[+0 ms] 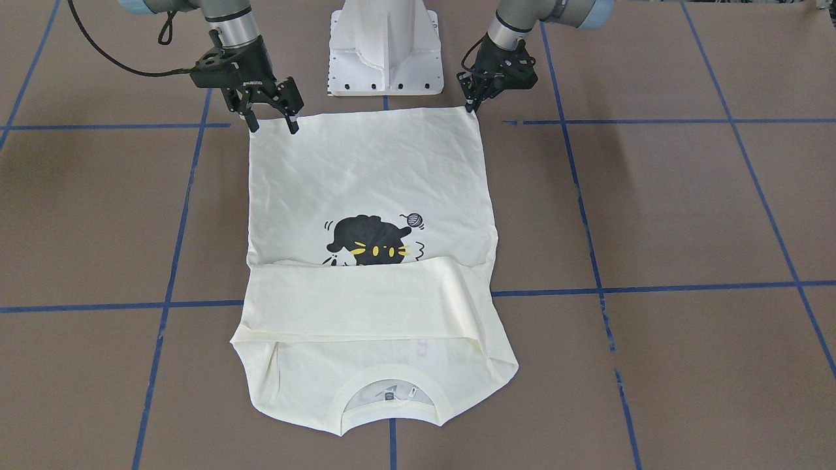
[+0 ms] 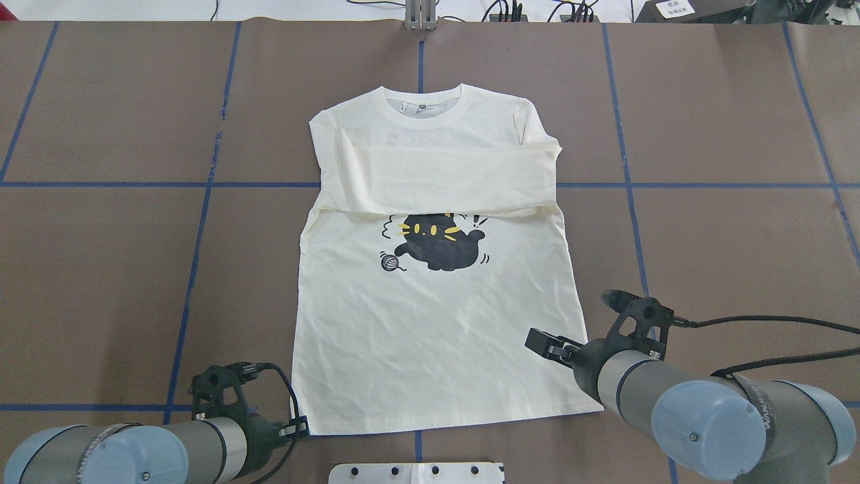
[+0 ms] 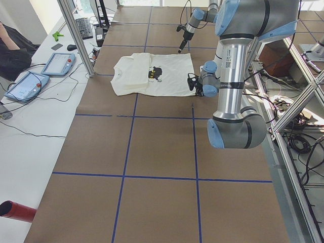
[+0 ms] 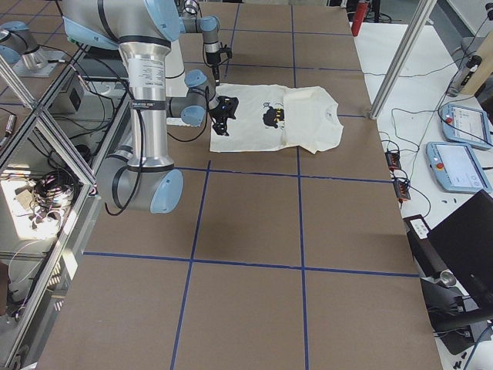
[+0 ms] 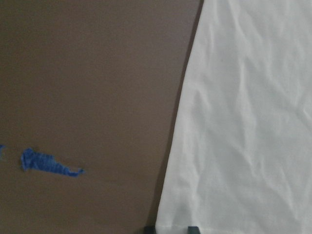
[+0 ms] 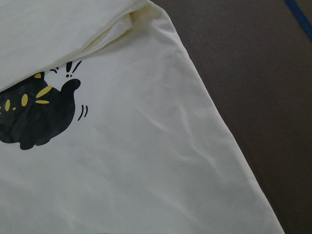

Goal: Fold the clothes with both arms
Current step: 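Close both grippers on the bottom hem corners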

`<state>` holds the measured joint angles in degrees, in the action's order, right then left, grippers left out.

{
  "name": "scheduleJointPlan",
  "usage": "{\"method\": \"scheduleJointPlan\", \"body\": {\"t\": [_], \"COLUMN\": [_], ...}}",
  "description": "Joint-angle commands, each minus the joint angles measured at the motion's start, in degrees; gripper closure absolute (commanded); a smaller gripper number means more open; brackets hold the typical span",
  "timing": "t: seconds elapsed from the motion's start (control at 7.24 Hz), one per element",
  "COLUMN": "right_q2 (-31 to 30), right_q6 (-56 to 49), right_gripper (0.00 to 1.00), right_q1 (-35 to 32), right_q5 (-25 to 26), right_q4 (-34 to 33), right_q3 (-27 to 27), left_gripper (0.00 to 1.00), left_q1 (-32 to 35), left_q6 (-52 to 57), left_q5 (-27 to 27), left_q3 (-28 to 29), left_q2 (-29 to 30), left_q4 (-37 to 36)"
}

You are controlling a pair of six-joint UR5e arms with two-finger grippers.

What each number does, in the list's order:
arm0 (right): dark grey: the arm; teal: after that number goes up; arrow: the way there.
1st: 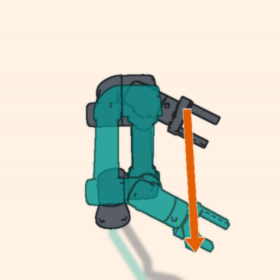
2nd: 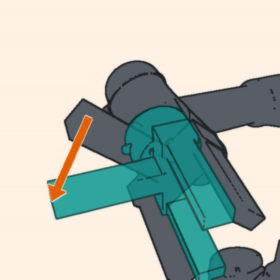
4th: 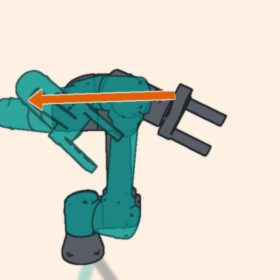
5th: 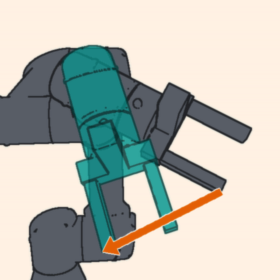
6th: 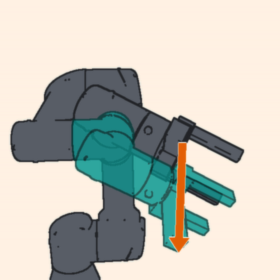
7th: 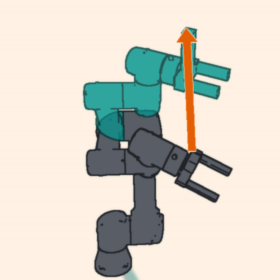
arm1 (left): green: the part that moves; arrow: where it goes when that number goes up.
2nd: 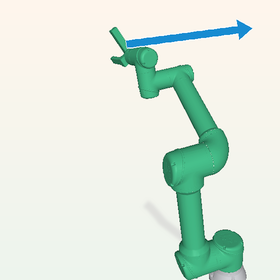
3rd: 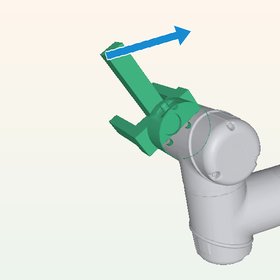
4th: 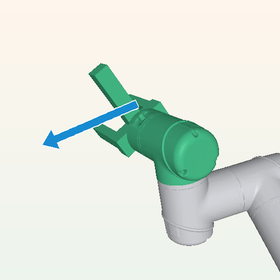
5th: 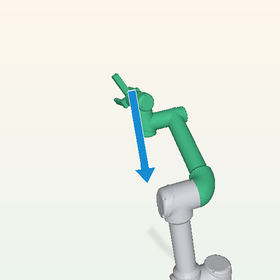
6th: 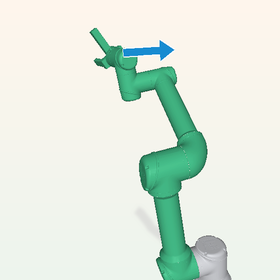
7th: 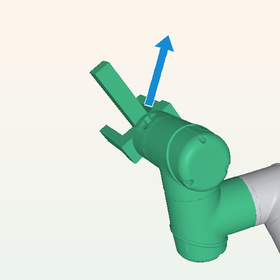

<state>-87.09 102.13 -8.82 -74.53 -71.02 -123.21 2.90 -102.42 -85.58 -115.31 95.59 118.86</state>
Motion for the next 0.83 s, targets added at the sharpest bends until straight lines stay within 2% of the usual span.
{"method": "scheduleJointPlan", "body": {"t": [0.0,0.14,0.28,0.41,0.55,0.69], "right_q2": [-0.1,0.0,-0.4,-0.6,-0.5,-0.6], "right_q6": [0.0,0.1,1.0,7.5,10.1,11.4], "right_gripper": [0.04,0.05,0.13,0.21,0.21,0.20], "right_q1": [0.0,-0.1,0.0,1.1,3.6,5.6], "right_q5": [0.0,0.3,1.0,1.1,3.1,5.1], "right_q4": [0.0,0.0,-0.3,-1.9,-6.8,-8.2], "right_q3": [0.2,0.9,1.3,1.2,1.0,1.1], "left_gripper": [1.00,1.00,1.00,1.00,1.00,1.00], "left_q1": [0.0,0.2,0.5,0.9,1.1,1.5], "left_q6": [0.7,0.8,0.8,0.8,0.7,0.8], "left_q5": [0.2,0.1,0.1,0.1,0.2,0.1], "left_q3": [0.0,-0.3,-0.5,-0.7,-0.7,-1.1], "left_q2": [0.0,0.0,0.1,0.1,0.6,0.7], "left_q4": [-0.2,-0.8,-0.8,-0.8,-0.8,-0.8]}}
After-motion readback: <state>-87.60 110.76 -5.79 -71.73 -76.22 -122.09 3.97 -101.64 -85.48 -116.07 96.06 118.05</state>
